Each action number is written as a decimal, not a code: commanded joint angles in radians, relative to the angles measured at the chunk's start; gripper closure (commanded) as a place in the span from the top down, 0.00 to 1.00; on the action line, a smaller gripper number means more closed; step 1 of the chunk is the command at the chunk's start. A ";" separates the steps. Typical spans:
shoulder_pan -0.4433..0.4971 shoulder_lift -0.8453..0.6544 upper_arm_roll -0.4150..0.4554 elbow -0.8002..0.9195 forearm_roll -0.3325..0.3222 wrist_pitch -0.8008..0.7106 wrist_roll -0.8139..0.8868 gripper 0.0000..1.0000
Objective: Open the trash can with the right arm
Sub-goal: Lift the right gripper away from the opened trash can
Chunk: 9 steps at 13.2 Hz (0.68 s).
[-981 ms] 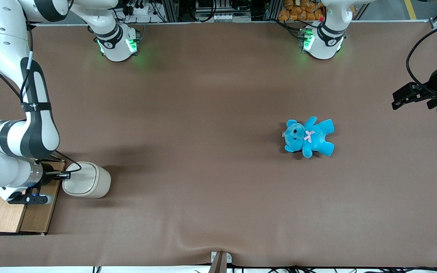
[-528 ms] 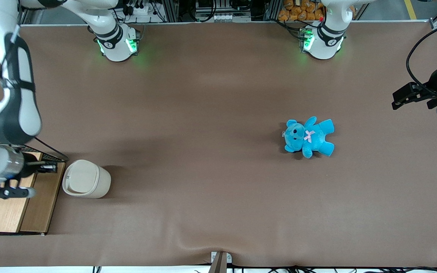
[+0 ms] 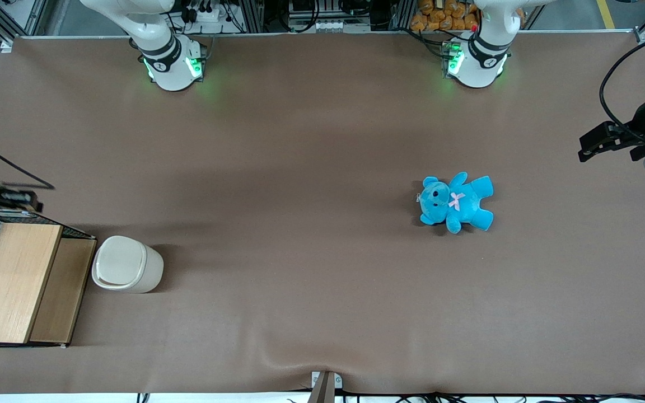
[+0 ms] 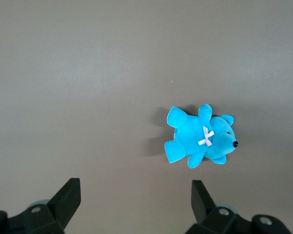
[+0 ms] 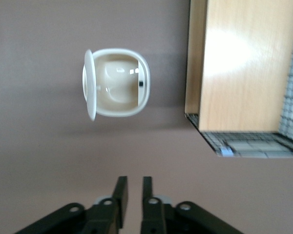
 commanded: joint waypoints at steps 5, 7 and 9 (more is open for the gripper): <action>-0.019 -0.201 0.009 -0.039 -0.006 -0.151 0.039 1.00; -0.012 -0.233 0.014 -0.039 -0.006 -0.215 0.119 1.00; -0.012 -0.259 0.014 -0.037 -0.008 -0.258 0.124 1.00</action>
